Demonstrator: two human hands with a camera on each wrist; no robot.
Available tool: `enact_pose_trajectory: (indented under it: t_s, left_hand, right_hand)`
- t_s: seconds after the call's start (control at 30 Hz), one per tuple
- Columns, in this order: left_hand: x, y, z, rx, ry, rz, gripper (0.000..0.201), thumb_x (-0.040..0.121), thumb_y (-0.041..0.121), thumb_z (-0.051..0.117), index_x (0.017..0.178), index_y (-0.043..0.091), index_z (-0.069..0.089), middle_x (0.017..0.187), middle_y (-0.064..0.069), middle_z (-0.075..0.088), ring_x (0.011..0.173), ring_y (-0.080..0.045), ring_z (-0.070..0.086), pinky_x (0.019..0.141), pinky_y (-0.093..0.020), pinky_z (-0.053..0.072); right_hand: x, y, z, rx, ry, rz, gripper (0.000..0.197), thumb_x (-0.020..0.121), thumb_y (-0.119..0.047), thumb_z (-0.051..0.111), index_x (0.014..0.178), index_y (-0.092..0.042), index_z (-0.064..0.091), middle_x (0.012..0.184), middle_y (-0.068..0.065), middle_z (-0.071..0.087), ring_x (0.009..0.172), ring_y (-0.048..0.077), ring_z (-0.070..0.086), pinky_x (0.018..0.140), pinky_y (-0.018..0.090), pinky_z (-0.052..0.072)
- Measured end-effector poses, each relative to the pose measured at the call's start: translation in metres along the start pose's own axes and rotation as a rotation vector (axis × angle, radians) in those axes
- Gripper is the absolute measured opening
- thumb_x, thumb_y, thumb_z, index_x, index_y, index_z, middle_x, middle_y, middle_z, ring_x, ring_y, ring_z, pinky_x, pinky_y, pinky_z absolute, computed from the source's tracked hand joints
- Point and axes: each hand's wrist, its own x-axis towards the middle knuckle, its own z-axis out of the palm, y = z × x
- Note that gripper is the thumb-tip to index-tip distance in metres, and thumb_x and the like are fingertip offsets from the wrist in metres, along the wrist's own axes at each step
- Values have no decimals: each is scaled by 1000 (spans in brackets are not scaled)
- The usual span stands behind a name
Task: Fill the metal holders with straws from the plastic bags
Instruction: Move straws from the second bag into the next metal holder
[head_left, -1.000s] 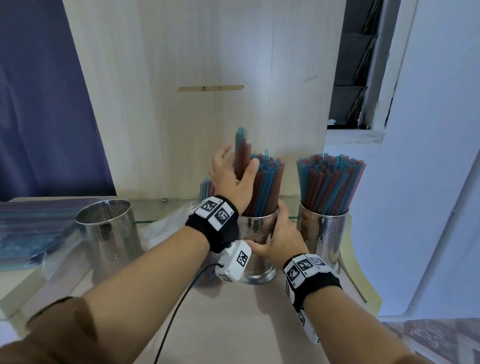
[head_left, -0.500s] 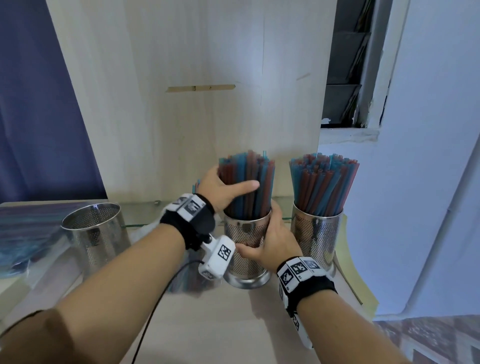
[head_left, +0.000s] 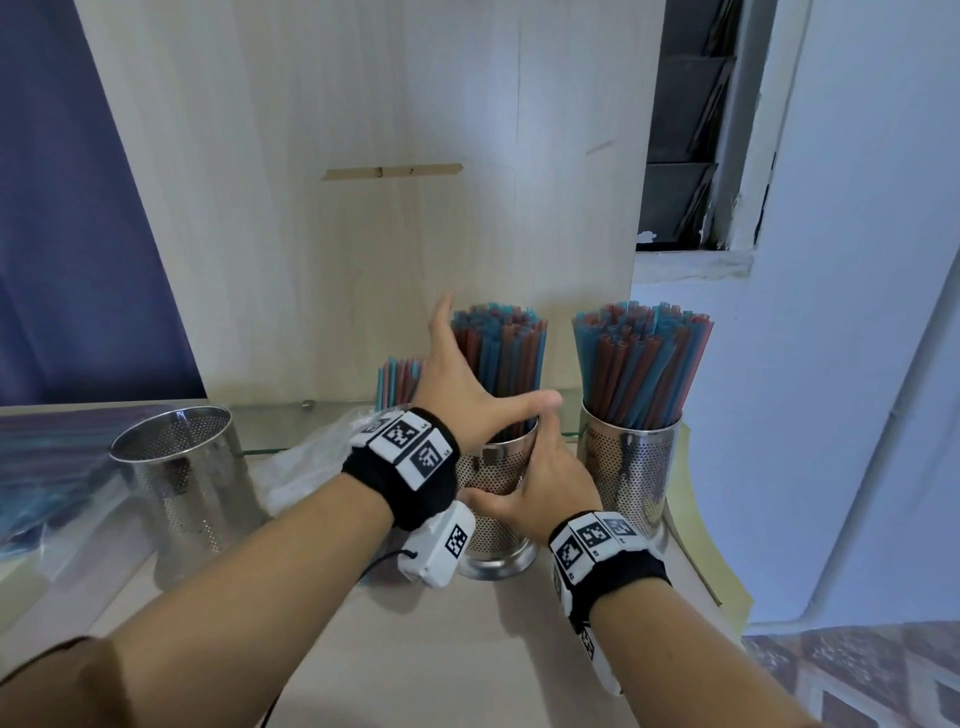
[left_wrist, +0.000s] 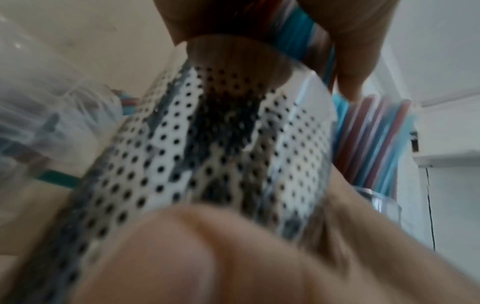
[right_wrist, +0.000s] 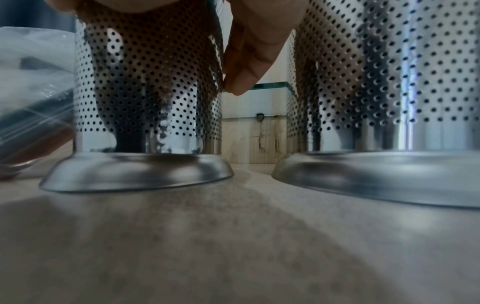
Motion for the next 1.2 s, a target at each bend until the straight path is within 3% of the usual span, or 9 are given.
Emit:
enact_pose_trajectory:
  t_s: [0.1, 0.2, 0.3, 0.47, 0.6, 0.7, 0.9, 1.0, 1.2]
  left_hand:
    - [19, -11, -11, -214, -59, -47, 111, 52, 37, 94, 144, 20, 35, 135, -1, 56, 121, -16, 56, 107, -41, 44]
    - [31, -23, -25, -402, -184, -75, 89, 46, 37, 92, 125, 12, 59, 115, -6, 70, 109, -21, 66, 98, -43, 52]
    - [29, -25, -33, -320, -52, -51, 91, 54, 48, 89, 133, 20, 52, 122, 2, 64, 112, -15, 62, 96, -31, 52]
    - [3, -26, -26, -222, 88, 66, 120, 59, 94, 34, 151, 19, 20, 138, 3, 45, 118, -6, 50, 86, -3, 41]
    - [-6, -20, -10, -47, -67, 45, 126, 56, 73, 74, 149, 41, -4, 154, -2, 34, 135, -19, 42, 111, -42, 39]
    - [-4, -23, -8, 31, -76, 69, 124, 63, 58, 82, 150, 39, -5, 152, 0, 37, 132, -15, 45, 110, -42, 40]
    - [-9, -35, -42, -20, 226, 140, 115, 69, 93, 26, 152, 16, 15, 148, -6, 40, 133, -15, 40, 107, -39, 37]
    - [-4, -53, -65, 92, 367, -14, 119, 67, 95, 23, 150, 10, 22, 148, -11, 38, 135, -26, 35, 113, -46, 28]
    - [-1, -93, -72, 368, 12, -368, 133, 54, 85, 61, 153, 12, 12, 158, -15, 25, 143, -34, 29, 114, -51, 30]
  right_hand:
    - [-2, -1, 0, 75, 42, 8, 129, 56, -70, 82, 150, -22, 8, 142, 4, 50, 123, 20, 56, 95, 28, 46]
    - [-1, -3, -1, 131, 9, 19, 128, 56, -63, 86, 149, -25, 7, 140, 3, 52, 123, 20, 56, 101, 29, 45]
    - [1, -1, 0, 129, 9, 22, 131, 54, -64, 85, 150, -25, 4, 145, 4, 48, 128, 20, 53, 105, 31, 44]
    - [2, 0, 1, 144, 14, 22, 133, 53, -67, 83, 151, -30, 0, 152, 1, 40, 135, 16, 46, 110, 35, 42]
    - [-1, -2, -1, 109, 6, 33, 133, 59, -60, 85, 154, -21, -1, 152, 4, 39, 135, 18, 45, 106, 29, 41]
    - [-3, -4, -3, 98, 5, 43, 133, 62, -58, 85, 155, -18, -1, 154, 2, 36, 136, 16, 42, 103, 24, 38]
    - [2, -1, -2, 140, 14, 37, 133, 56, -61, 86, 153, -27, 2, 150, -1, 41, 133, 16, 48, 108, 34, 43]
    - [4, 0, 0, 119, -1, 45, 134, 55, -65, 84, 153, -27, 0, 152, 1, 40, 133, 19, 48, 109, 39, 44]
    - [2, 0, 0, 132, 6, 42, 134, 56, -61, 86, 153, -26, 2, 152, 1, 40, 135, 18, 47, 110, 36, 42]
